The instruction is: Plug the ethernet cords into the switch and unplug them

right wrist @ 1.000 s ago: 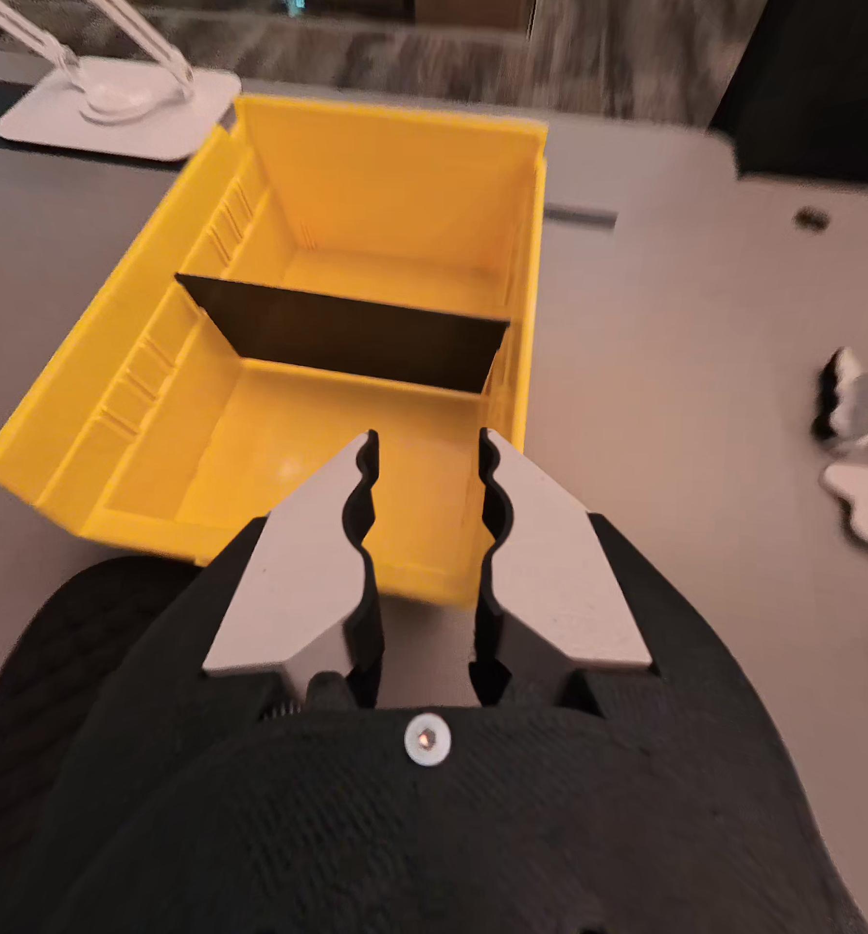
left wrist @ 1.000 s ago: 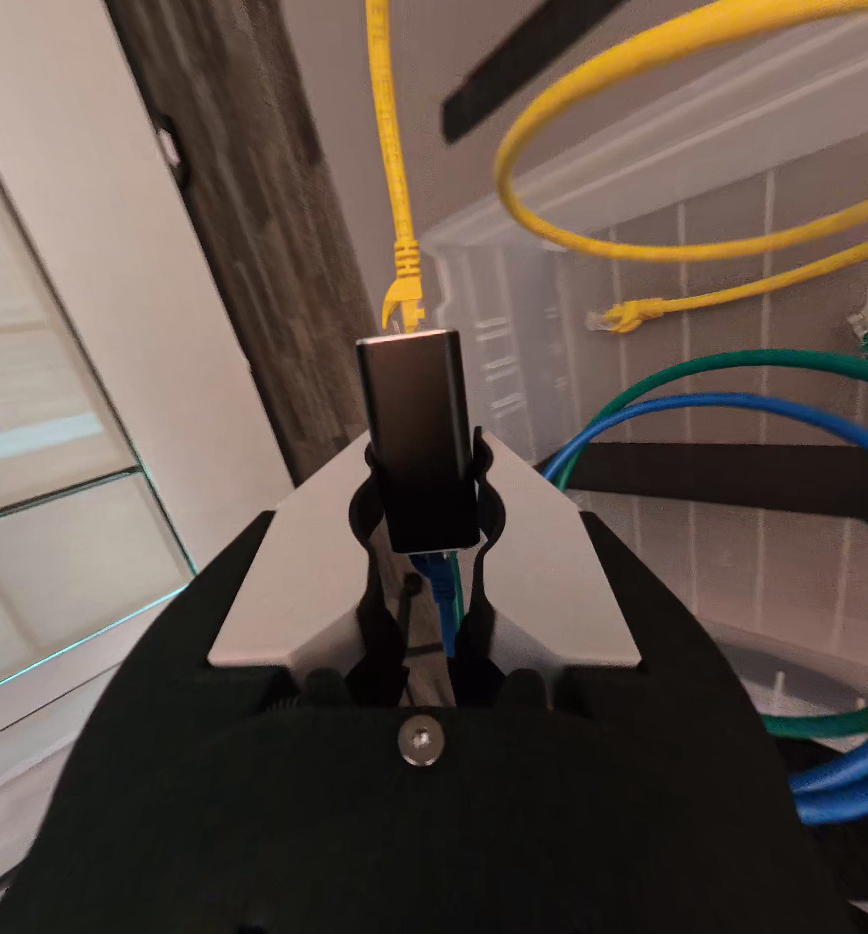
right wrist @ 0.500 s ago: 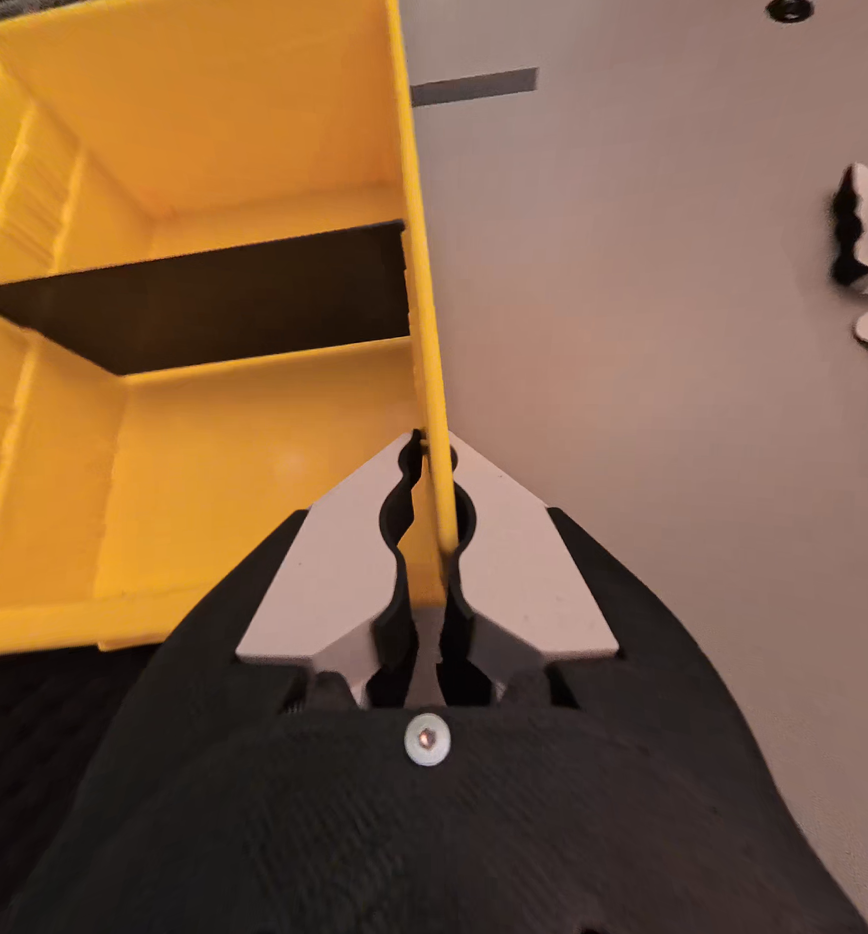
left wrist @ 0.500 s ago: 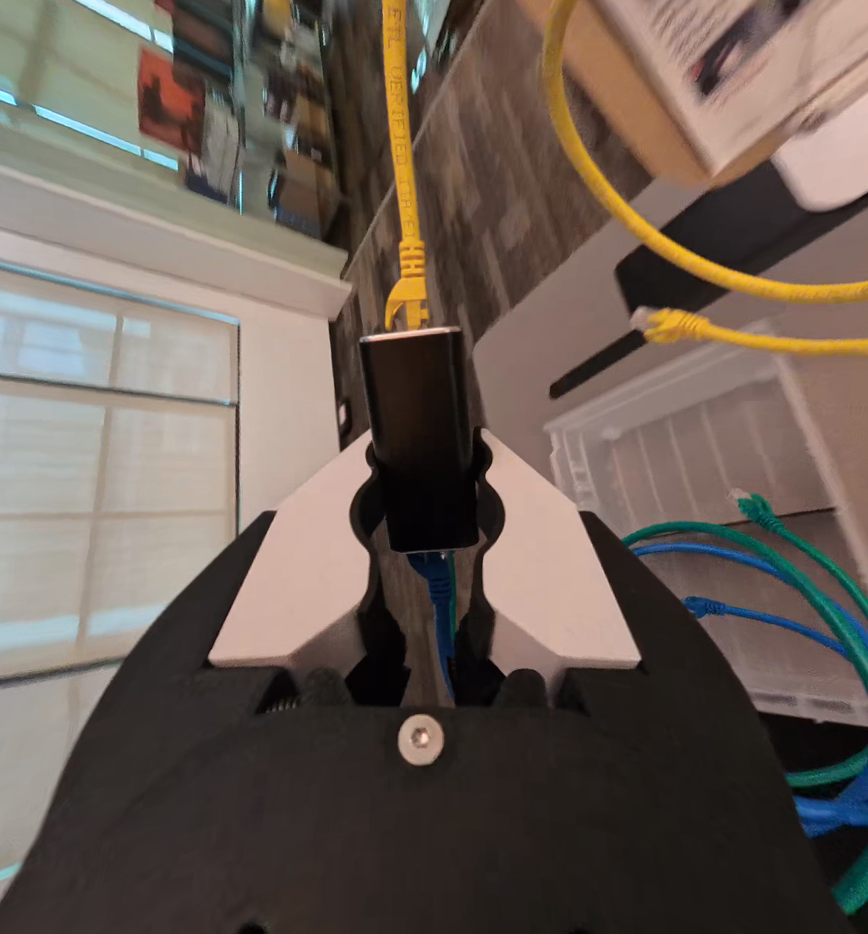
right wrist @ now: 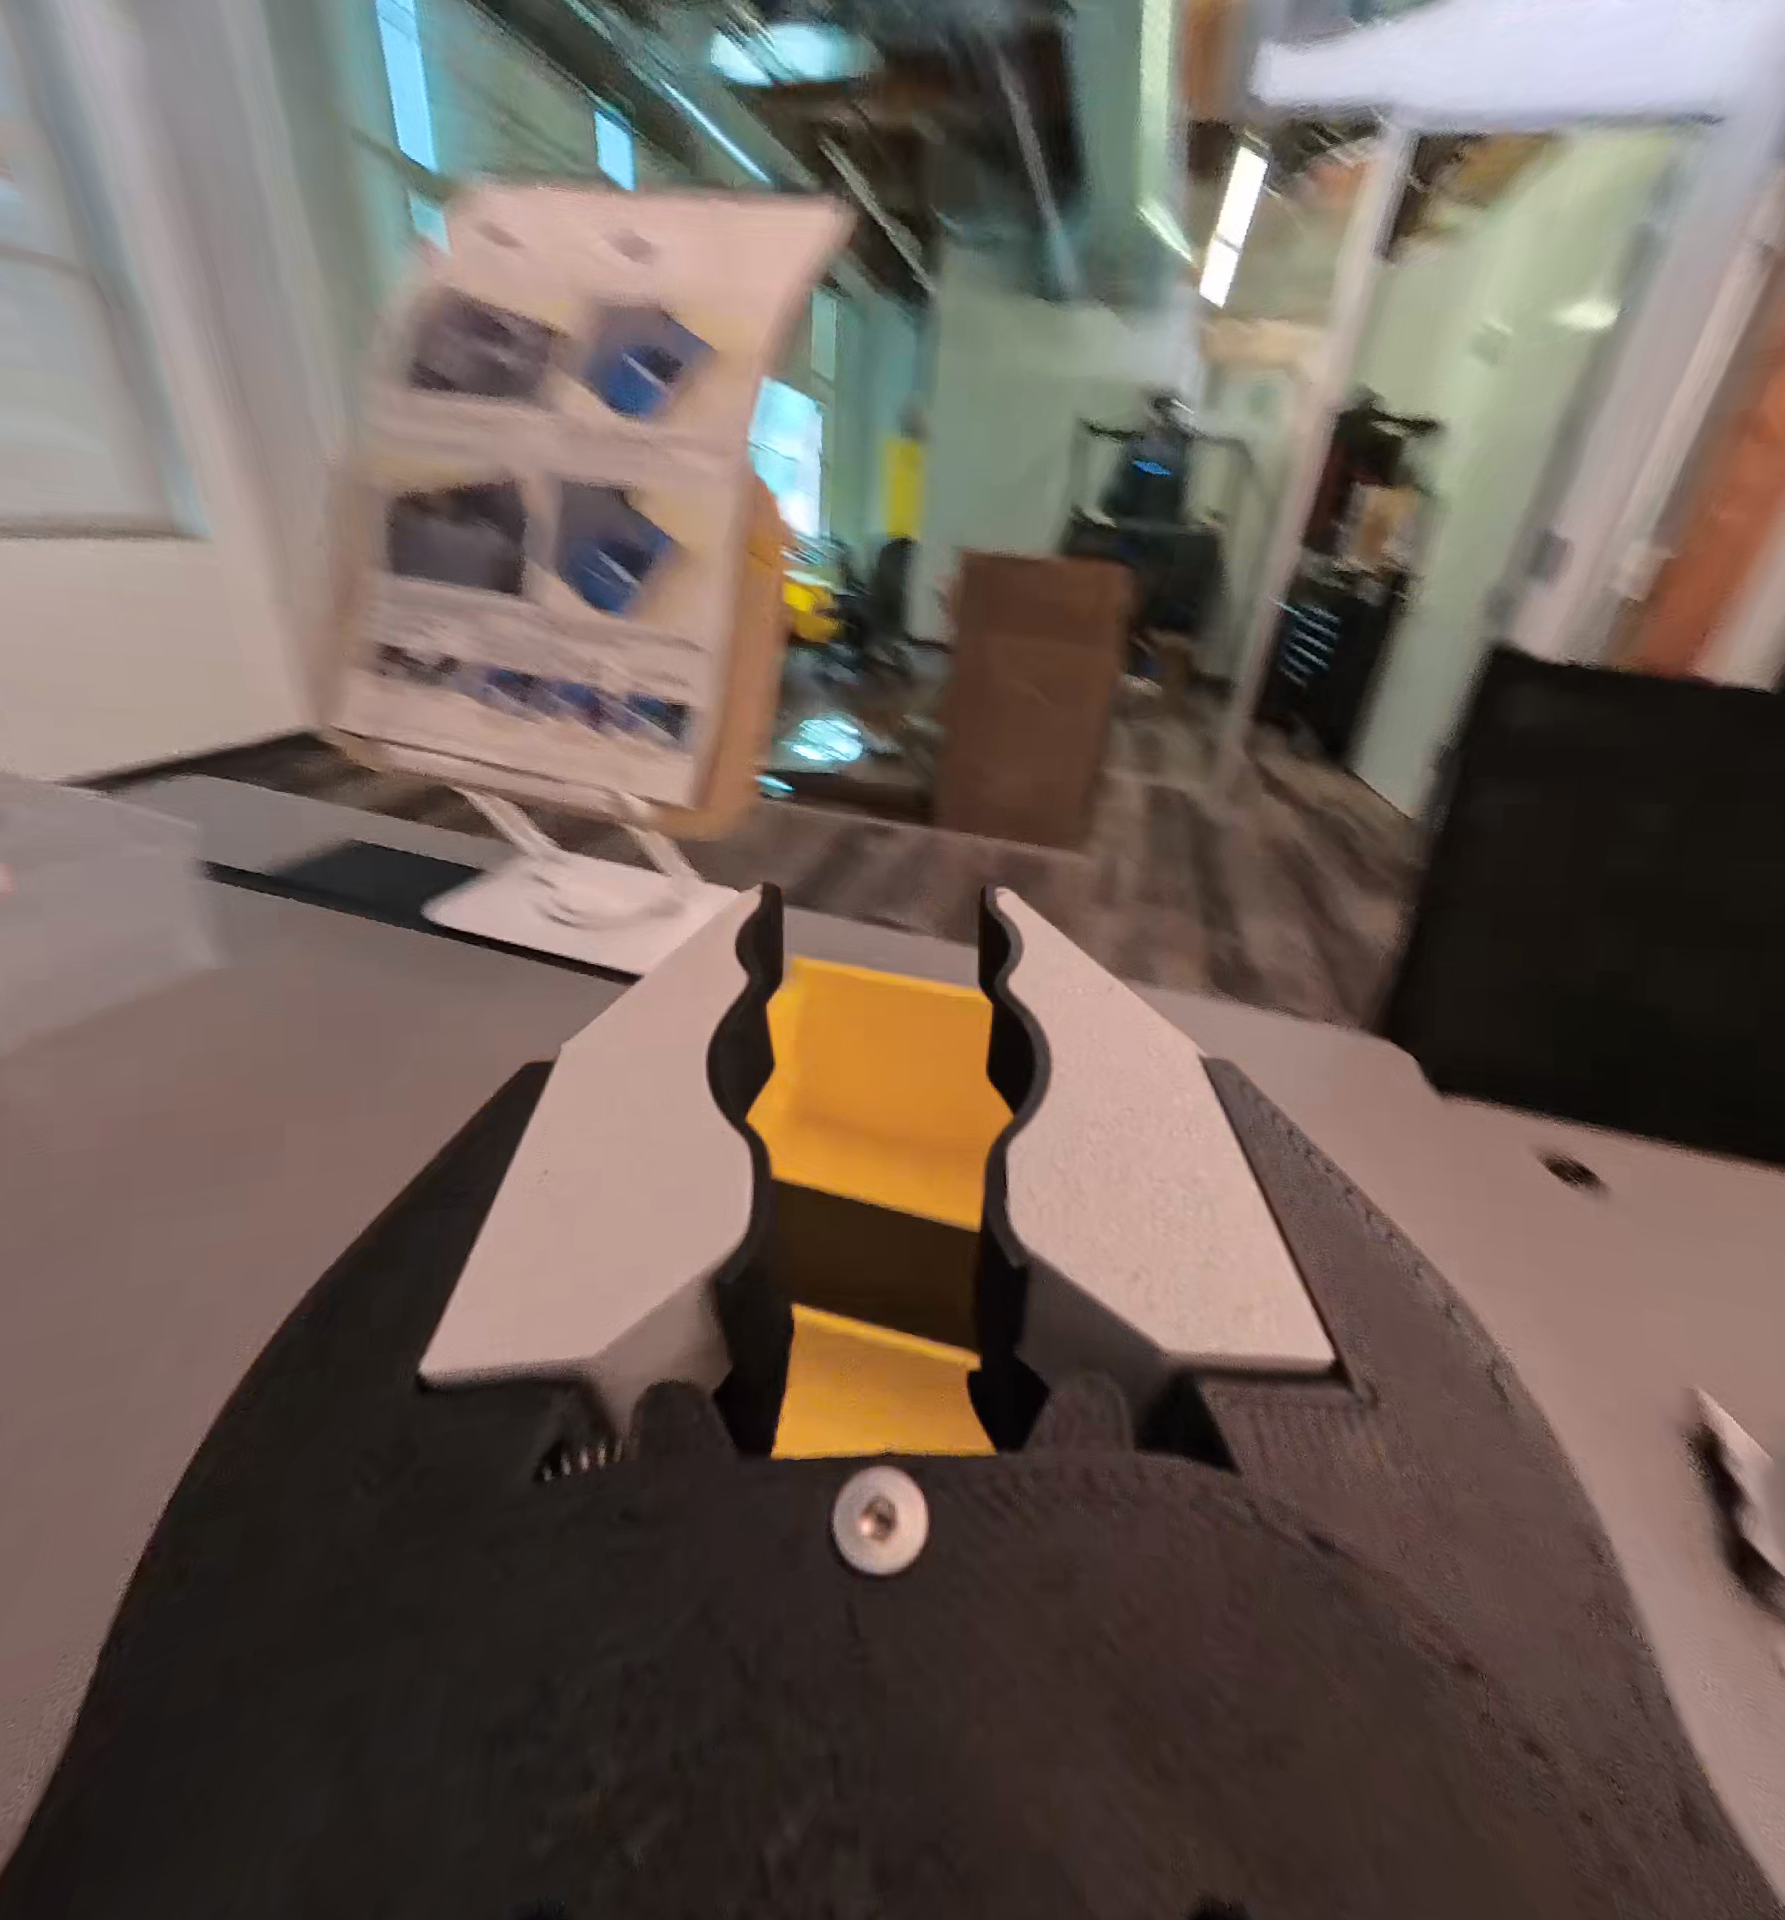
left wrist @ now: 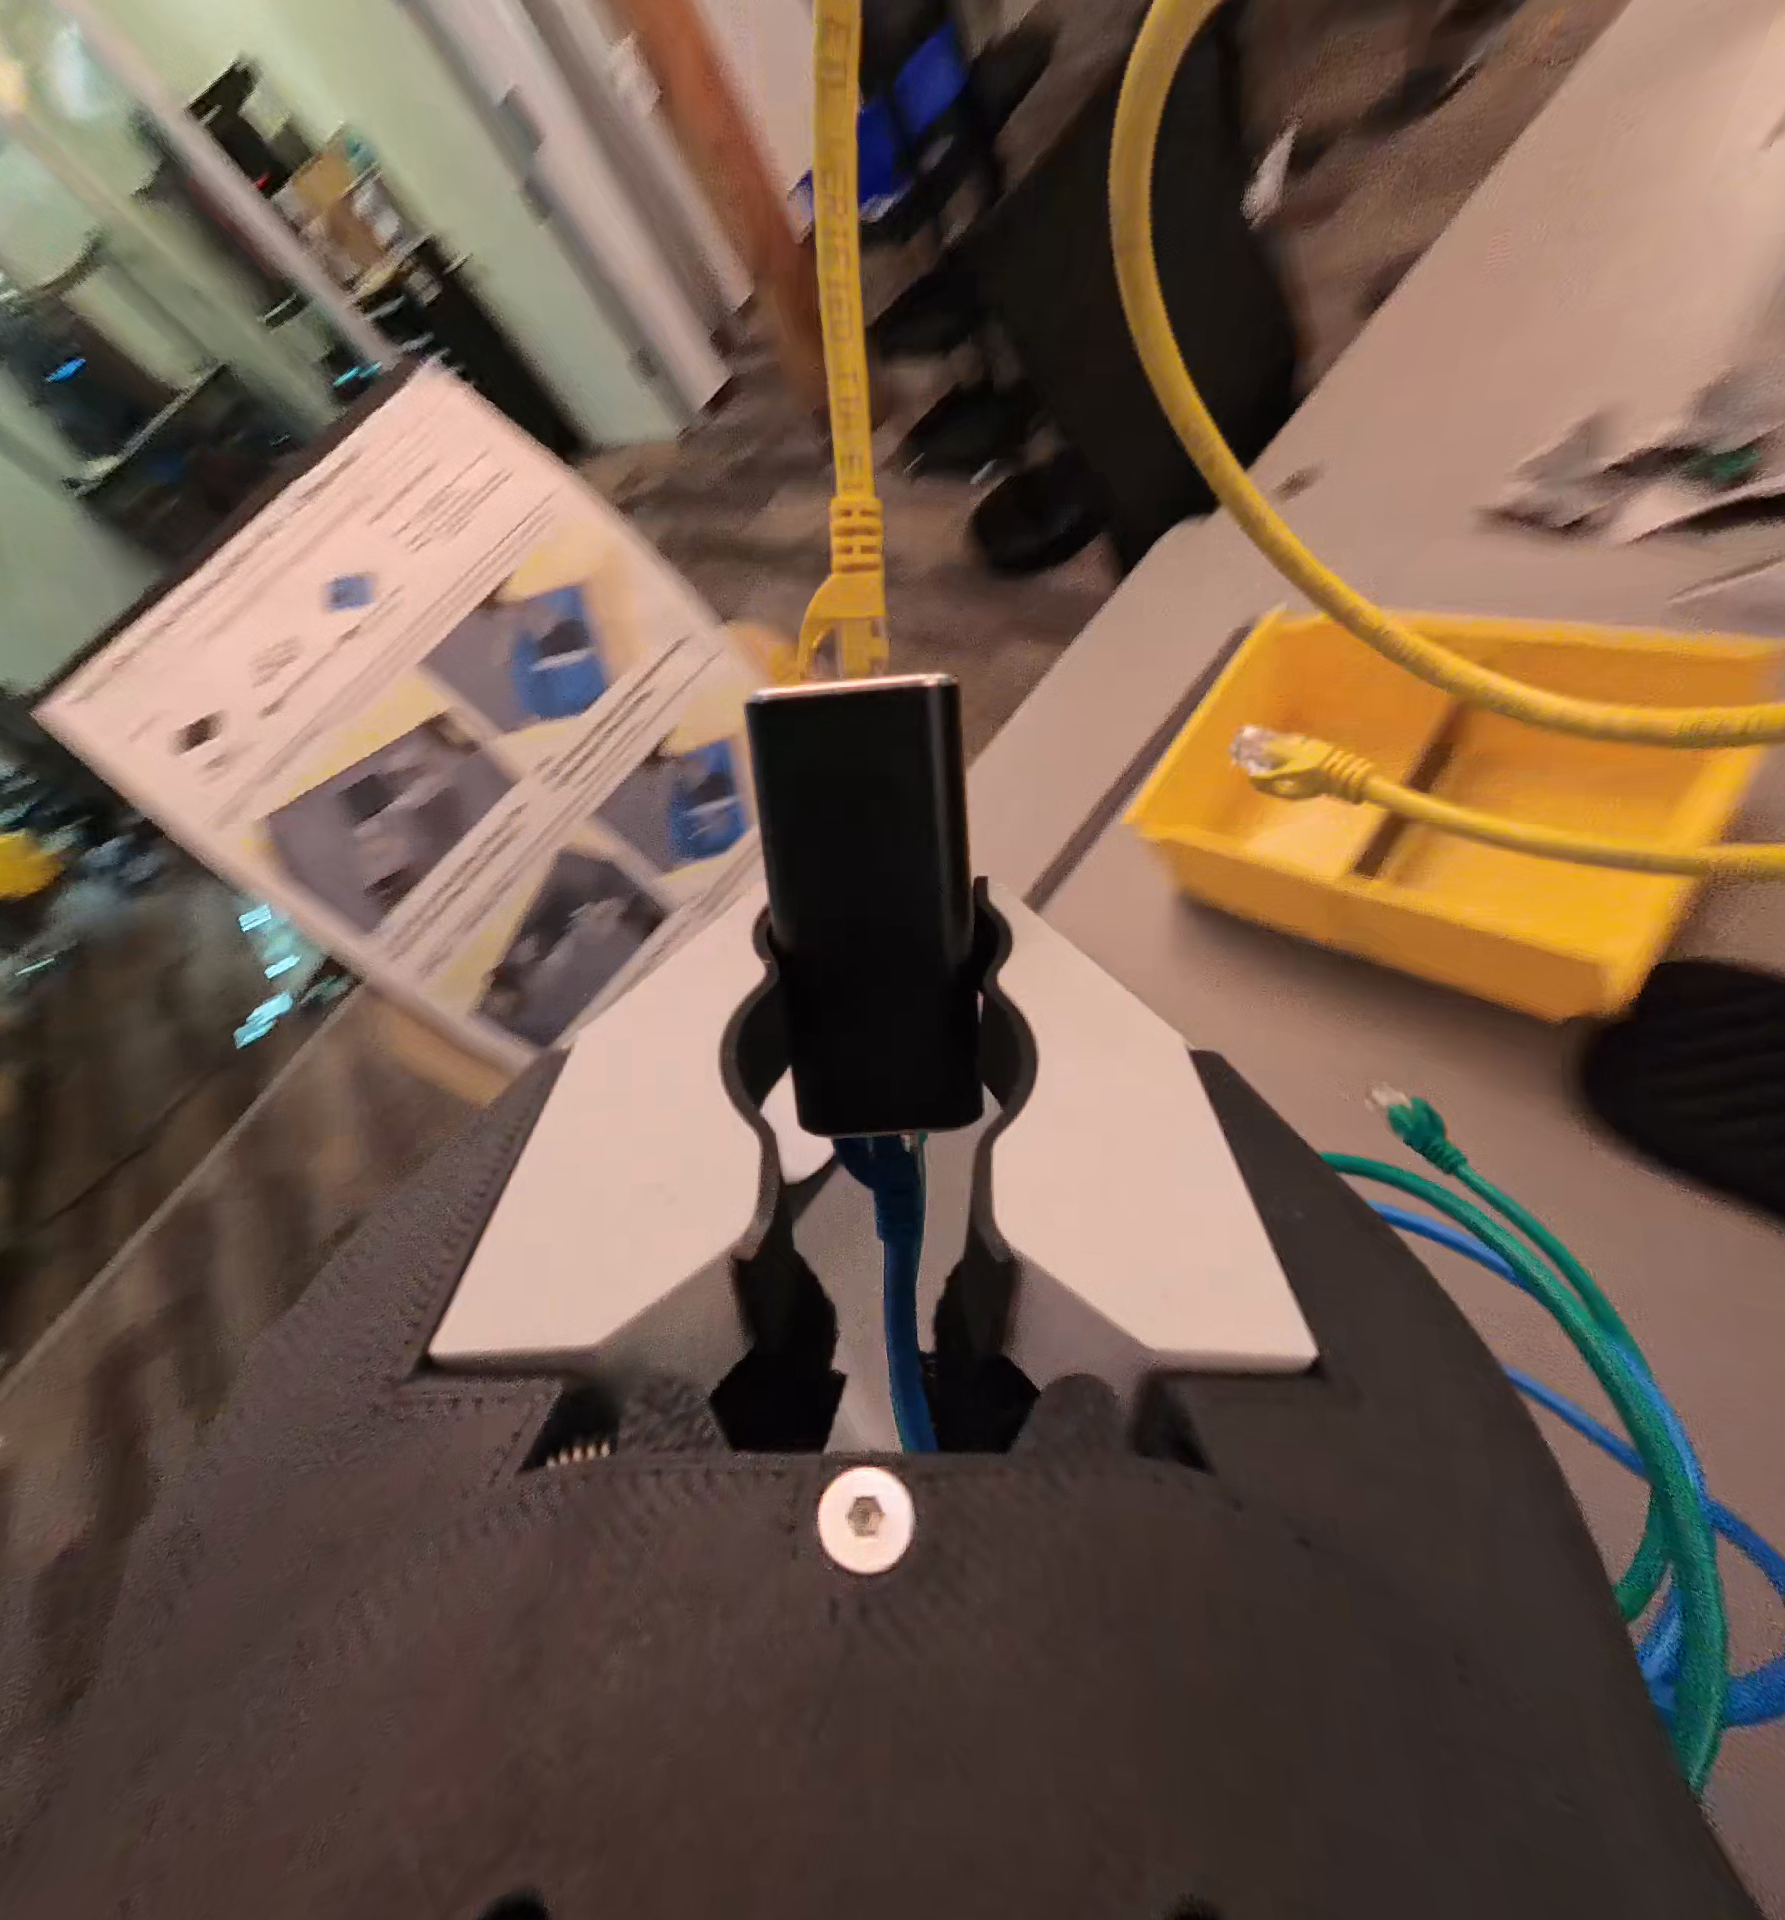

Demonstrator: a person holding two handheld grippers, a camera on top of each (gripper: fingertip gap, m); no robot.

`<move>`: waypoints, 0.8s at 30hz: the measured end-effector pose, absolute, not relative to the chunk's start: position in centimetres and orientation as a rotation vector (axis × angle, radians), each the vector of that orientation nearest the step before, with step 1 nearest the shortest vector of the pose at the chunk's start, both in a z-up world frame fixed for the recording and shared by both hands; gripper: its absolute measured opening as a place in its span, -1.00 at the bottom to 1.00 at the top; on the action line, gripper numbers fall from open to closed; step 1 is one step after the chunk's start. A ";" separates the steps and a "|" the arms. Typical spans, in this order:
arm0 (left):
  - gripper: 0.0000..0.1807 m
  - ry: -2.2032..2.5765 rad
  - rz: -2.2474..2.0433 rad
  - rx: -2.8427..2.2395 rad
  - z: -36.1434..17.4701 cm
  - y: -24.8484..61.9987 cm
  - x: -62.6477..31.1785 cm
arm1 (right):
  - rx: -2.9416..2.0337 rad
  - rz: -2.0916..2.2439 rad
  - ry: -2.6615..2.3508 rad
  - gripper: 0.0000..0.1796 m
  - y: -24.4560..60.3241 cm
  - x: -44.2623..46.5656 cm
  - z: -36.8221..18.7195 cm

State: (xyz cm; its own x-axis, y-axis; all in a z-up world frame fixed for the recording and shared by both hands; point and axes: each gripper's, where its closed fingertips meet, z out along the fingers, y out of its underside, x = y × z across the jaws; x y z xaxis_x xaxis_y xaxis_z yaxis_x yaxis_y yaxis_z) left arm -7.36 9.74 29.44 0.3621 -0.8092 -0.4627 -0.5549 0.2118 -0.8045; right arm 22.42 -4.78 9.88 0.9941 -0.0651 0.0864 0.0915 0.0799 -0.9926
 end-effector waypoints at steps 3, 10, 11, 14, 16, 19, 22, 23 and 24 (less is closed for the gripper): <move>-0.65 1.338 -0.618 -1.409 28.5 6.1 -5.2 | -1.439 0.102 -0.191 -0.61 -3.5 16.7 12.5; -0.66 1.308 -1.334 -1.437 25.2 3.5 -3.0 | -1.282 0.128 -0.614 -0.59 -2.2 6.3 14.8; -0.66 1.298 -1.390 -1.445 24.6 3.6 -2.8 | -1.281 0.075 -0.653 -0.56 -1.4 5.5 14.5; -0.67 1.271 -1.523 -1.448 22.9 4.0 -2.4 | -1.243 0.015 -0.722 -0.35 0.6 3.1 14.4; -0.67 1.265 -1.460 -1.468 21.3 5.1 -2.3 | -1.223 -0.004 -0.738 -0.27 1.8 2.1 14.8; -0.66 1.259 -1.101 -1.511 18.6 8.3 -2.7 | -1.223 -0.038 -0.768 -0.28 3.4 1.2 15.6; -0.67 1.251 -0.736 -1.520 16.6 10.9 -3.5 | -1.265 0.028 -0.769 -0.28 4.6 0.8 16.3; -0.67 1.248 -0.624 -1.510 16.0 11.5 -3.7 | -1.282 0.058 -0.764 -0.29 4.8 0.7 16.6; -0.66 1.249 -0.517 -1.487 15.5 12.1 -3.9 | -1.295 0.078 -0.773 -0.31 4.9 0.6 16.8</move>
State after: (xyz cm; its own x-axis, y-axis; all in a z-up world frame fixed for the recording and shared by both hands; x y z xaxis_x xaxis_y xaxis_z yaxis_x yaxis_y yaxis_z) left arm -3.95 12.10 15.51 0.3550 -0.8882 -0.2917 -0.4227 0.1258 -0.8975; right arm 0.59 4.85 16.79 0.7514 0.4640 0.4693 0.3605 0.3070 -0.8808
